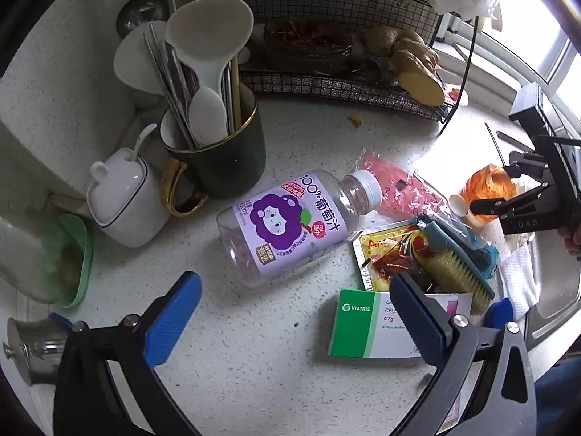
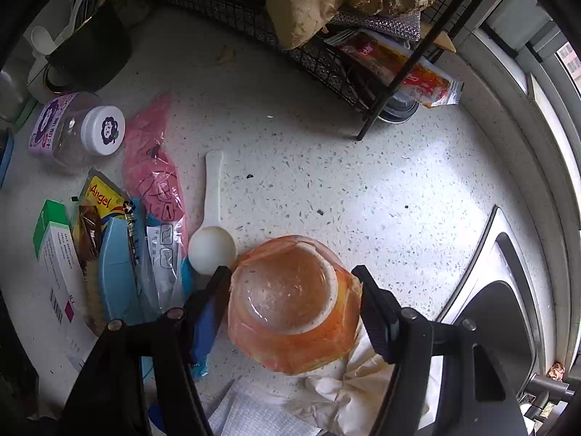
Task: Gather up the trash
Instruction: 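Move the left tool to the grape juice bottle while the right tool reaches the orange cup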
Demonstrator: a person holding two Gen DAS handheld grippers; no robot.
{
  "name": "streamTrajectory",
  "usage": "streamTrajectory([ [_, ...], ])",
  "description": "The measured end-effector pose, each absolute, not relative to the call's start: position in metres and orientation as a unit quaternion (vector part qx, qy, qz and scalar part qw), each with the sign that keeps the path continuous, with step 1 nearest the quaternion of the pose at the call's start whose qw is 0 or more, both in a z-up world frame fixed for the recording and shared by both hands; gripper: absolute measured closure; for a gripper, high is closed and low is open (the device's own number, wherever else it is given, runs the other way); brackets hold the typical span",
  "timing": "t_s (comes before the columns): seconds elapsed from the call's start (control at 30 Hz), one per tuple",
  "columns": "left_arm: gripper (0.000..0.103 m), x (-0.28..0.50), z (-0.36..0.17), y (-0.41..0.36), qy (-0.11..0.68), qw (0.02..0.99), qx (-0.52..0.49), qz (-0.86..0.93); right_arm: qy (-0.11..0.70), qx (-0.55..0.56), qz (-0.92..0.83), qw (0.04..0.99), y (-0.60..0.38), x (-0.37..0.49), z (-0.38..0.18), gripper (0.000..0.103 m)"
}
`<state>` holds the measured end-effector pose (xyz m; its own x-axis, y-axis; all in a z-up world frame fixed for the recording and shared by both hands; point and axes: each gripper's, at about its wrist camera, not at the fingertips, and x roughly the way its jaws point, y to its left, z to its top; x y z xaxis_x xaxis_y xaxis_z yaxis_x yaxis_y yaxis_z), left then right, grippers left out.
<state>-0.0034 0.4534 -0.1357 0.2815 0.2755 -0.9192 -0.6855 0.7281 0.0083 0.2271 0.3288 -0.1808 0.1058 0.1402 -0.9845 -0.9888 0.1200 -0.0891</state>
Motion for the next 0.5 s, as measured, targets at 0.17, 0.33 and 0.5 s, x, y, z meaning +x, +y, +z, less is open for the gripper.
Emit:
streamTrajectory([
  [0.17, 0.000, 0.002, -0.138, 0.460, 0.552, 0.782, -0.134, 0.258, 0.456, -0.434, 0.485, 0.607, 0.317, 0.219, -0.162, 0.040],
  [0.33, 0.000, 0.016, -0.144, 0.471, 0.581, 0.782, -0.061, 0.215, 0.474, -0.387, 0.492, 0.619, 0.286, 0.224, -0.122, 0.040],
  [0.5, 0.000, 0.031, -0.148, 0.485, 0.598, 0.784, -0.022, 0.163, 0.486, -0.360, 0.496, 0.623, 0.258, 0.216, -0.097, 0.040],
])
